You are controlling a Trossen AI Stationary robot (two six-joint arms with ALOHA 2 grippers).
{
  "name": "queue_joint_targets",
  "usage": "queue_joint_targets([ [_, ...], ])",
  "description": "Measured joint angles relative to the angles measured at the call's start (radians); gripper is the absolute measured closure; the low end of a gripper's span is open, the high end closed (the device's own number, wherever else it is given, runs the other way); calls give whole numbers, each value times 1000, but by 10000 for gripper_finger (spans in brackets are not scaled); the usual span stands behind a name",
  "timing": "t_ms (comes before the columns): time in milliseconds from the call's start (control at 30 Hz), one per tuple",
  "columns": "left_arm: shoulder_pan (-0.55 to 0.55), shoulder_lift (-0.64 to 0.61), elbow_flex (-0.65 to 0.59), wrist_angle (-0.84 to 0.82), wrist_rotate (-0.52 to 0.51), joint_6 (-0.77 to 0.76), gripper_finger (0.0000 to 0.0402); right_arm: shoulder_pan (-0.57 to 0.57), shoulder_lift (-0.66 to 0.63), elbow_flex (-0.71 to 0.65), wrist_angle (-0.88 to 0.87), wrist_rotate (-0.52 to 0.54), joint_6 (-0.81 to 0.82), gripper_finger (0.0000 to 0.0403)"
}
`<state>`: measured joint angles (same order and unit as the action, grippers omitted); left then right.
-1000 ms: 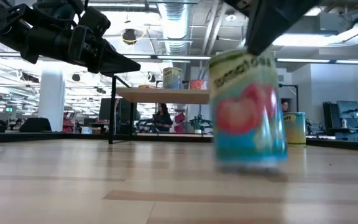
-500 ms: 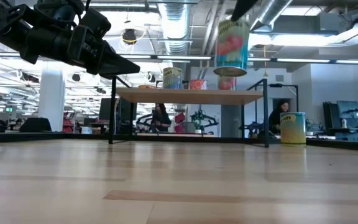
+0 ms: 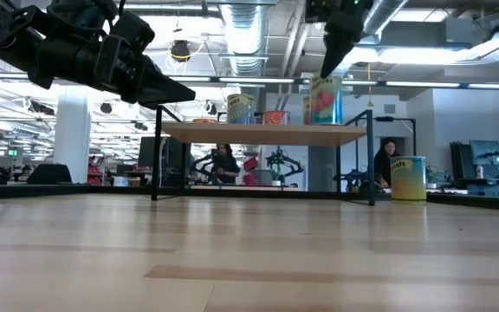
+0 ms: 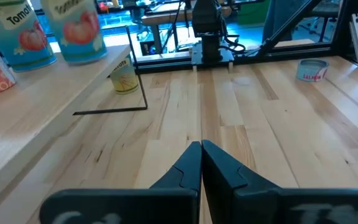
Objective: Pick and place cans onto a shelf
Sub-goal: Put the canned tomatoes on the shelf aligned with the canned tomatoes, then put the yellow can on the shelf aligned with the orange can
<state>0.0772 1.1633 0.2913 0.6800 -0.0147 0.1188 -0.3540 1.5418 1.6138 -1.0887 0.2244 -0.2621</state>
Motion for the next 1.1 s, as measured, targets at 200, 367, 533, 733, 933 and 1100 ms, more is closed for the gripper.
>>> queue_joint_targets([
  [200, 0, 0, 0, 0, 0, 0, 400, -36, 22, 1, 17, -14, -9, 394],
  [367, 0, 0, 0, 0, 0, 0, 400, -33, 23, 1, 28, -14, -3, 381],
  [533, 0, 0, 0, 0, 0, -1, 400, -34, 22, 1, 28, -3, 2, 352],
  [733, 0, 0, 0, 0, 0, -1, 400, -34, 21, 1, 33, 68, 1, 316],
  [933, 0, 0, 0, 0, 0, -1, 400, -18, 14, 30, 45, 75, -1, 292],
  [1100, 0, 0, 0, 0, 0, -2, 400, 47, 11, 98, -8, 66, -7, 288],
])
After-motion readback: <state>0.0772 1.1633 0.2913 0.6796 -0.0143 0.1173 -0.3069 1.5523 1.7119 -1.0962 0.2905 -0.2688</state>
